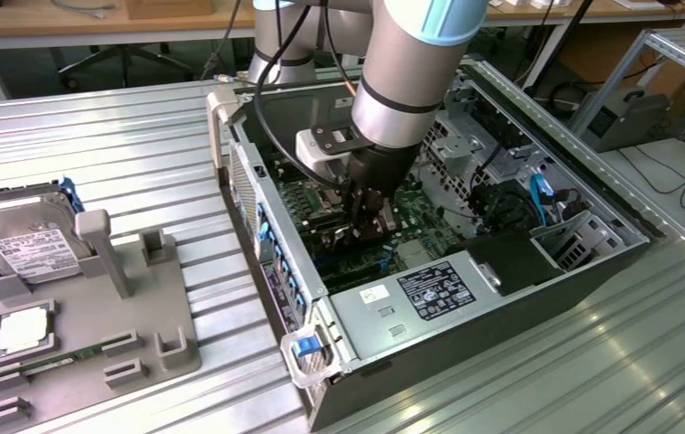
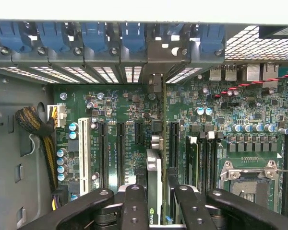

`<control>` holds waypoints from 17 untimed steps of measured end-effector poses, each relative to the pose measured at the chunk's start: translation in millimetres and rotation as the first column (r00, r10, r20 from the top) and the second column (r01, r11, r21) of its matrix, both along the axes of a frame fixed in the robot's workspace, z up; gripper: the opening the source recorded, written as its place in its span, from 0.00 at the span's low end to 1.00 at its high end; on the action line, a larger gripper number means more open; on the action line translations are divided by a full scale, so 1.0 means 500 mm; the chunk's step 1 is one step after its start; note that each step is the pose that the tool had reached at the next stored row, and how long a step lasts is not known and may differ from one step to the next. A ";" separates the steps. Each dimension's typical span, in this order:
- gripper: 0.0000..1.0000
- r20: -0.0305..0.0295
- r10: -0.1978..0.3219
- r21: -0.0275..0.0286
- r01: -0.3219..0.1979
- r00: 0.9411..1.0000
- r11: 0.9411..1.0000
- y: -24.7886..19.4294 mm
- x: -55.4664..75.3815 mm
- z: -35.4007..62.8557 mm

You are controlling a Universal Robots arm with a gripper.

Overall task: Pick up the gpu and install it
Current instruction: 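Insert the gpu into the slot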

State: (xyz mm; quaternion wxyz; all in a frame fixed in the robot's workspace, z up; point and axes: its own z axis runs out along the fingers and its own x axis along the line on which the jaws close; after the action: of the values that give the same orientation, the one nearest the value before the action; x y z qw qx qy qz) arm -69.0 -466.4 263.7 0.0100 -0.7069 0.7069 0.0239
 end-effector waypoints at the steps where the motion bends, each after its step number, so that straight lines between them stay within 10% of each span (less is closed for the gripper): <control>1: 0.27 0.000 0.000 0.000 0.000 1.000 1.000 0.0000 0.000 0.000; 11: 0.28 0.000 0.000 0.000 0.000 1.000 1.000 0.0000 0.000 0.000; 17: 0.52 0.000 0.000 0.000 0.000 1.000 1.000 0.0000 0.000 0.000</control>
State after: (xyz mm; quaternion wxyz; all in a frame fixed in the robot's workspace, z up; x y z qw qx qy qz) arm -69.0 -466.5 263.6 0.0100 -0.7069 0.7068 0.0239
